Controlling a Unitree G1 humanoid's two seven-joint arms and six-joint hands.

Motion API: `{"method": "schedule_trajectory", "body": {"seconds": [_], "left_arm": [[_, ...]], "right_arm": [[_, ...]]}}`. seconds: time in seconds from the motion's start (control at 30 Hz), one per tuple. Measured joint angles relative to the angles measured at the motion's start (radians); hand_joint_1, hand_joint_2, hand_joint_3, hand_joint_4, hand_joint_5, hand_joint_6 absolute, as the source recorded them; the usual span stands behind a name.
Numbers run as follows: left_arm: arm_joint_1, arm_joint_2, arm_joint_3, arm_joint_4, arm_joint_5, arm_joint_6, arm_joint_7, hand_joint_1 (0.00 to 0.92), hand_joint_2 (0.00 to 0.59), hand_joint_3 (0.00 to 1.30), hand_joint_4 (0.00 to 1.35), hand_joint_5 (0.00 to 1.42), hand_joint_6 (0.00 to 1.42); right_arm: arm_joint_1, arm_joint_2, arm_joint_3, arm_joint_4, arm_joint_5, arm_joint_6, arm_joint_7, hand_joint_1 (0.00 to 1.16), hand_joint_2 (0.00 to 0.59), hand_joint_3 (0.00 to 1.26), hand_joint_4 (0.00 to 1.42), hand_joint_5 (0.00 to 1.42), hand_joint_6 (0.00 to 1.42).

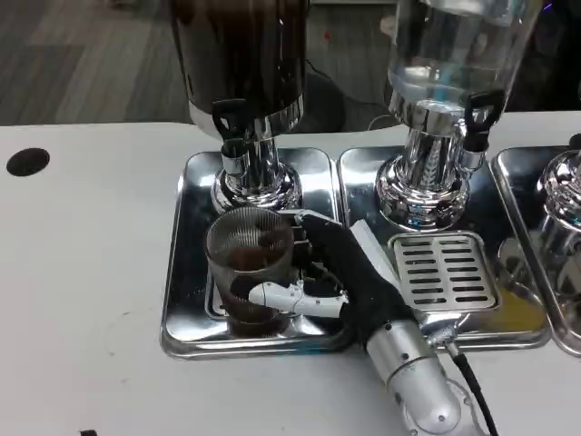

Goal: Grasp the cup under the faucet to collect the drink, then remove the cup.

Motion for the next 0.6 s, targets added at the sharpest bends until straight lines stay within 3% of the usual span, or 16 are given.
{"method": "schedule_trajectory", "body": {"seconds": [0.6], "left_arm": [[-0.042, 0.012, -0.042, 0.000, 0.008, 0.046, -0.020, 0.000, 0.113, 0.29, 0.12, 0.23, 0.46]], "right_arm": [[0.069, -0.047, -0.014, -0.076, 0.006, -0.028, 0.042, 0.72, 0.072, 0.43, 0.47, 0.46, 0.33]]}}
